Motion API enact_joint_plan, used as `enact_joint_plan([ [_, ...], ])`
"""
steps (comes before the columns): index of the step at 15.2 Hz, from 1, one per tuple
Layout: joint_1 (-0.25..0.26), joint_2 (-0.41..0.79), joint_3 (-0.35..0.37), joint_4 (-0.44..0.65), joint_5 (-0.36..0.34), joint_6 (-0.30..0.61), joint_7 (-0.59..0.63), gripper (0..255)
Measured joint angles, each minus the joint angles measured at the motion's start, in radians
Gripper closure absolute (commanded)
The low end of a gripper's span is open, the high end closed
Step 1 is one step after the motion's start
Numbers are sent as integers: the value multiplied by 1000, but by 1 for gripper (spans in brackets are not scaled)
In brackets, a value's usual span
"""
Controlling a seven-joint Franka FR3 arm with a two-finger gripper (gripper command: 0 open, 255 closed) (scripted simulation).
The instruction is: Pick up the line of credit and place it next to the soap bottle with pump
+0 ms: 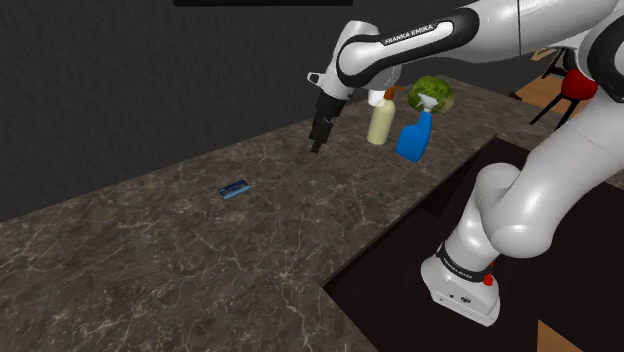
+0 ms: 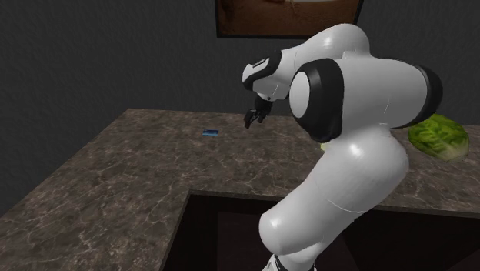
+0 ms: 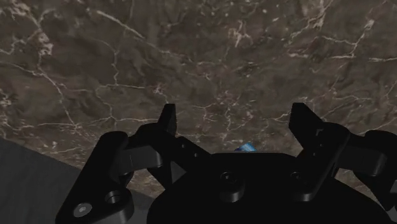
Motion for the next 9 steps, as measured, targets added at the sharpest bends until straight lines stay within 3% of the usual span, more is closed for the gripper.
enact_joint_plan([
  [9, 95, 282, 12, 175, 283, 98, -406, 0],
])
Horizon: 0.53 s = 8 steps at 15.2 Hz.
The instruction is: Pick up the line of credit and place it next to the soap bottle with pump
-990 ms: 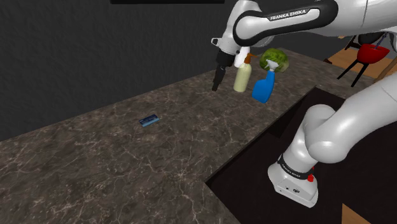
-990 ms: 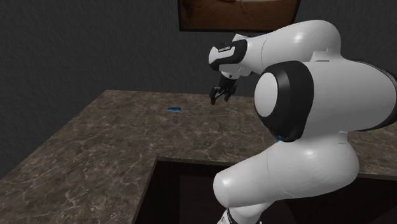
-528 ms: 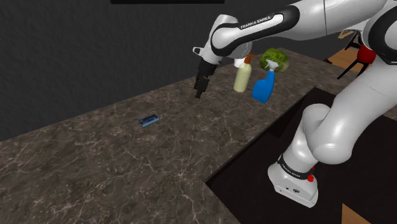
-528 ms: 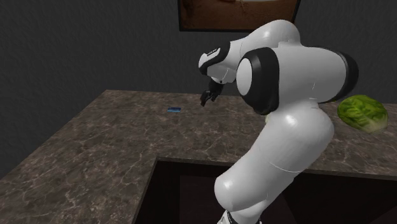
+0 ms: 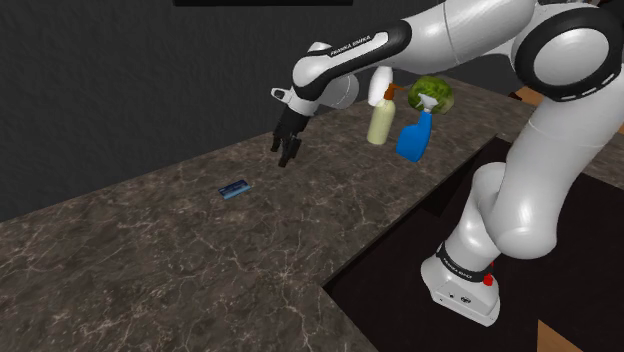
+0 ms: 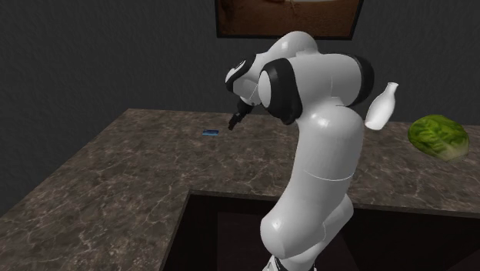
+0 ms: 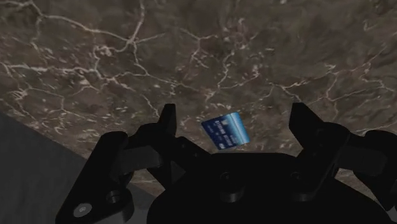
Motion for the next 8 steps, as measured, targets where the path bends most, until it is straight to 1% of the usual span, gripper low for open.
enact_joint_plan([
  [3, 14, 83, 30, 73, 78, 6, -112, 0],
  [7, 13, 198, 75, 181, 168, 3, -265, 0],
  [8, 14, 222, 87, 211, 182, -3, -293, 0],
])
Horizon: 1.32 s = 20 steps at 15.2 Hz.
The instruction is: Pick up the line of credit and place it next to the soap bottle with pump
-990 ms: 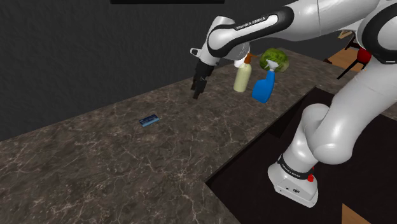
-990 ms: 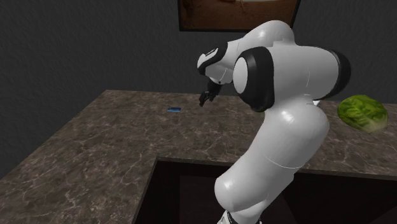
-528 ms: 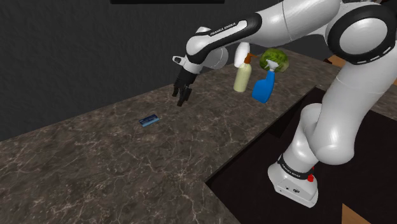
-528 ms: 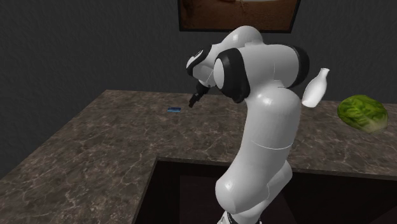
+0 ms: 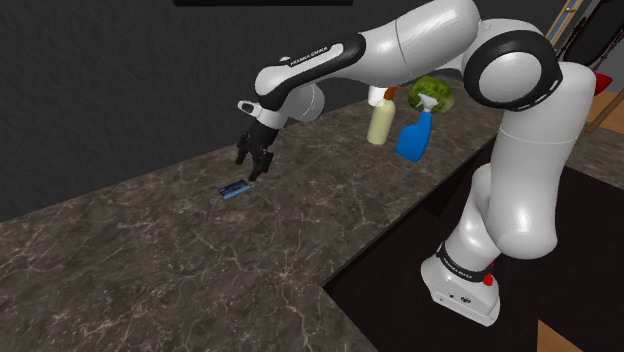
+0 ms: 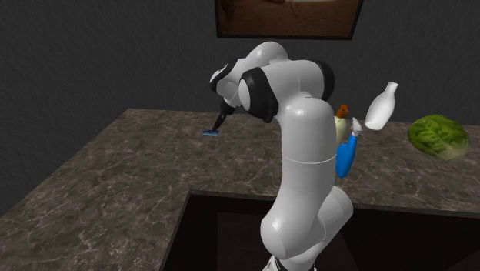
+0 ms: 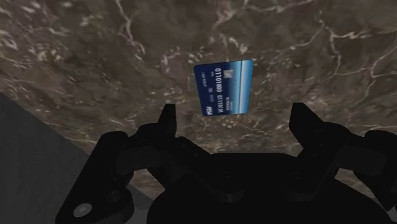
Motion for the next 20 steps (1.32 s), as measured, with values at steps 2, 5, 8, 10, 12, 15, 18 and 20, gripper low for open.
enact_joint_plan([
  [2, 0, 46, 24, 56, 26, -10, -58, 0],
  [5, 5, 86, 45, 92, 47, -1, -91, 0],
  [8, 11, 116, 56, 101, 63, 22, -104, 0],
  [10, 16, 137, 64, 107, 74, 39, -110, 0],
  [12, 17, 149, 67, 114, 78, 45, -111, 0],
  [15, 18, 150, 68, 114, 79, 47, -112, 0],
  [18, 18, 151, 68, 114, 79, 48, -112, 255],
  [20, 18, 150, 68, 114, 79, 48, -112, 255],
])
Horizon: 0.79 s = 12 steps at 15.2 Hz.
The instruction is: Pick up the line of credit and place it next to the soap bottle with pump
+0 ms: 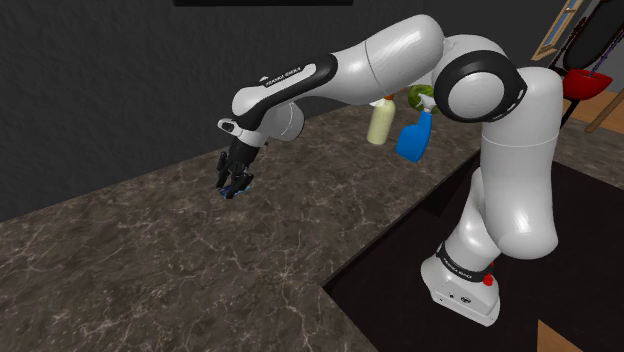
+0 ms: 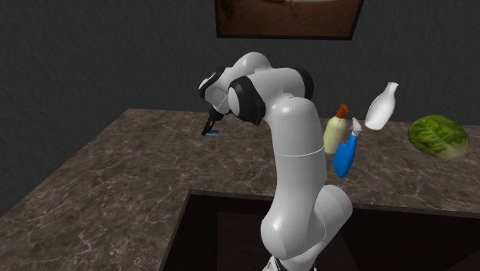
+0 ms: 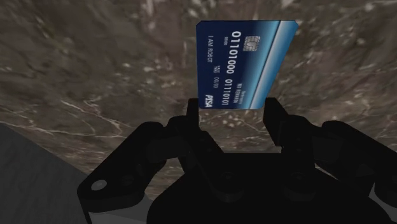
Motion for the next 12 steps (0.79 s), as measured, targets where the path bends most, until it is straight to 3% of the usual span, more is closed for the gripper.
enact_joint_plan([
  [12, 3, -19, -7, 9, -20, -22, 26, 255],
])
